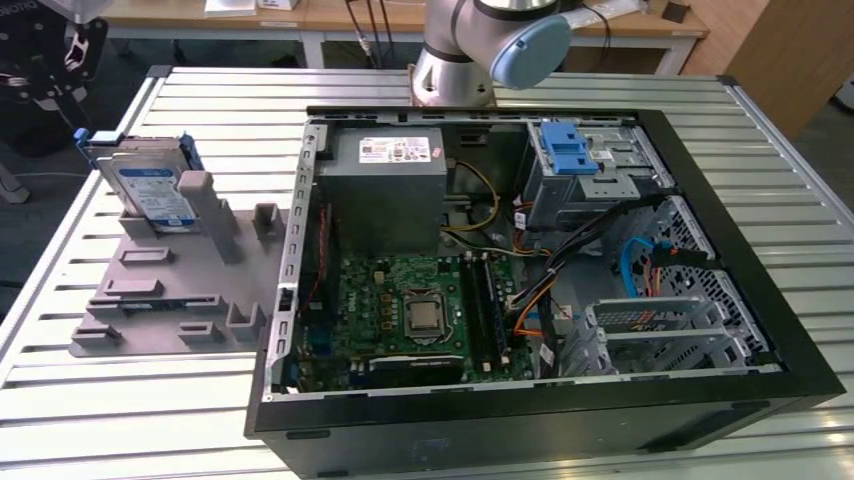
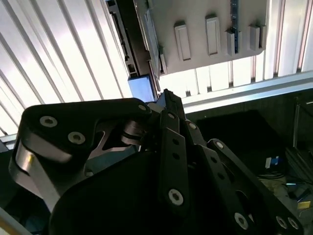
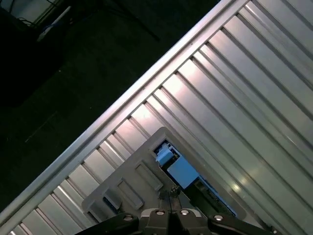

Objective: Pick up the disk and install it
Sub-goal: 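Pick up the disk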

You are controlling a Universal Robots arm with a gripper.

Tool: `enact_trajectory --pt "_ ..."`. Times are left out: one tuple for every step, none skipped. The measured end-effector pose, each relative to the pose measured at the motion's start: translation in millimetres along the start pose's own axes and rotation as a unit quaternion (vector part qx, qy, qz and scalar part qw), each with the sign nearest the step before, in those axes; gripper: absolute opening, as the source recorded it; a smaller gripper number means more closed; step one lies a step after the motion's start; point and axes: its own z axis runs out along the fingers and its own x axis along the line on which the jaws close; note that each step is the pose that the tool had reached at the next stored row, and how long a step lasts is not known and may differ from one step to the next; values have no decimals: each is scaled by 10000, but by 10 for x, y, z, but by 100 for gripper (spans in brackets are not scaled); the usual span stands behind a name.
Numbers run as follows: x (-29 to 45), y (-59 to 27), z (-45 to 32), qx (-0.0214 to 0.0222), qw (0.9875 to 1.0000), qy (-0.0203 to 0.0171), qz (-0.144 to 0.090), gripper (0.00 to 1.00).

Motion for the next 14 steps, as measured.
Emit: enact_trajectory --pt "0 0 2 11 10000 -14 -62 11" --pt "0 1 3 28 9999 -36 -116 11" --pt "0 1 3 59 9998 -69 -164 11" --pt "0 0 4 84 9997 -94 -215 11" --pt "0 -1 5 97 9995 -104 -273 11" --pt "0 0 6 109 9993 -114 -332 11" --pt "0 0 8 124 9991 -126 -388 11" --pt "0 0 9 138 9988 -137 -448 11" --pt "0 -1 9 149 9985 -145 -509 11" --pt "0 -1 12 153 9981 -148 -576 11" --pt "-1 0 17 156 9977 -149 -645 11" --pt "-2 0 21 156 9972 -147 -714 11" --pt "-1 0 27 155 9966 -144 -792 11" --pt "-2 1 32 154 9959 -143 -881 11"
